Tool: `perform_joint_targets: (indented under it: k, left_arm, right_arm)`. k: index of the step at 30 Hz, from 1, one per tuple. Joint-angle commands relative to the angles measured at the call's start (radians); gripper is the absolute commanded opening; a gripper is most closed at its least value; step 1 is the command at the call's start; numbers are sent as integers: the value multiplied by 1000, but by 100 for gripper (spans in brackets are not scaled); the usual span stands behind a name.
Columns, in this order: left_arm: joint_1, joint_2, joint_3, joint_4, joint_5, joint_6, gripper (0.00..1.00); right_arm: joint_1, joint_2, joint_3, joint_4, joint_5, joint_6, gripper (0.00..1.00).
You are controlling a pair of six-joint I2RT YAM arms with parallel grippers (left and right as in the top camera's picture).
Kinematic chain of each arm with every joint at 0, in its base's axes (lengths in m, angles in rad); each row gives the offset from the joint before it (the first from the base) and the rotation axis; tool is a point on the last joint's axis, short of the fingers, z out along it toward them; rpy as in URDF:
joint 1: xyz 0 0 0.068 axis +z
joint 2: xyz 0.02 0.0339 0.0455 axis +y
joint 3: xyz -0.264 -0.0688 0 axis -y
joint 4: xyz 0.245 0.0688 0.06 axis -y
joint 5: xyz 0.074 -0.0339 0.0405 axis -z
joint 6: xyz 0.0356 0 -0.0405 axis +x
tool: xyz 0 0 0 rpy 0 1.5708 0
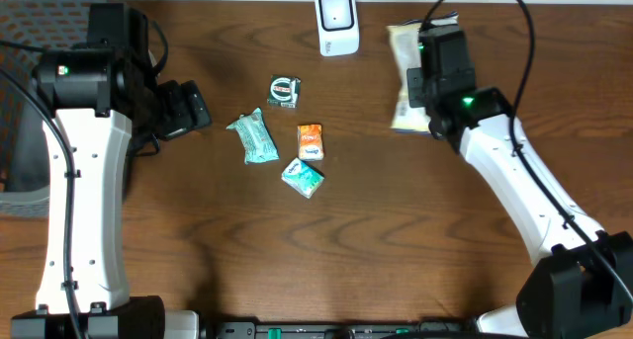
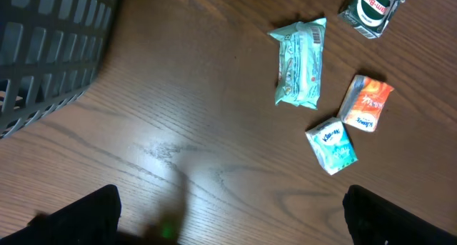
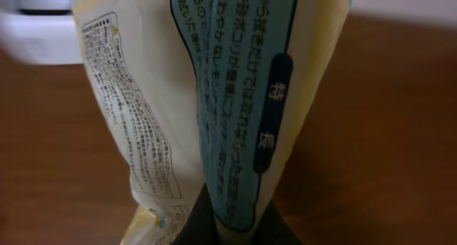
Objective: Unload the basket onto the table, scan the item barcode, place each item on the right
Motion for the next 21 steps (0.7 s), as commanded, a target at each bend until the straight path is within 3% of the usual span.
perform_joint_targets:
  k: [1,11,17,21]
  left_arm:
    - [2,2,-5,-3,-2,-13,98]
    - [2,2,-5,-3,-2,-13,98]
    - [2,2,-5,-3,-2,-13,98]
    - [2,2,-5,-3,-2,-13,98]
  right_arm:
    - [43,37,35,10,393,-209,1]
    - [76,271,35,-35,589,-423,1]
    - [180,328,35,-92,584,-354,2]
    - [276,327,36,-100,515,-287,10]
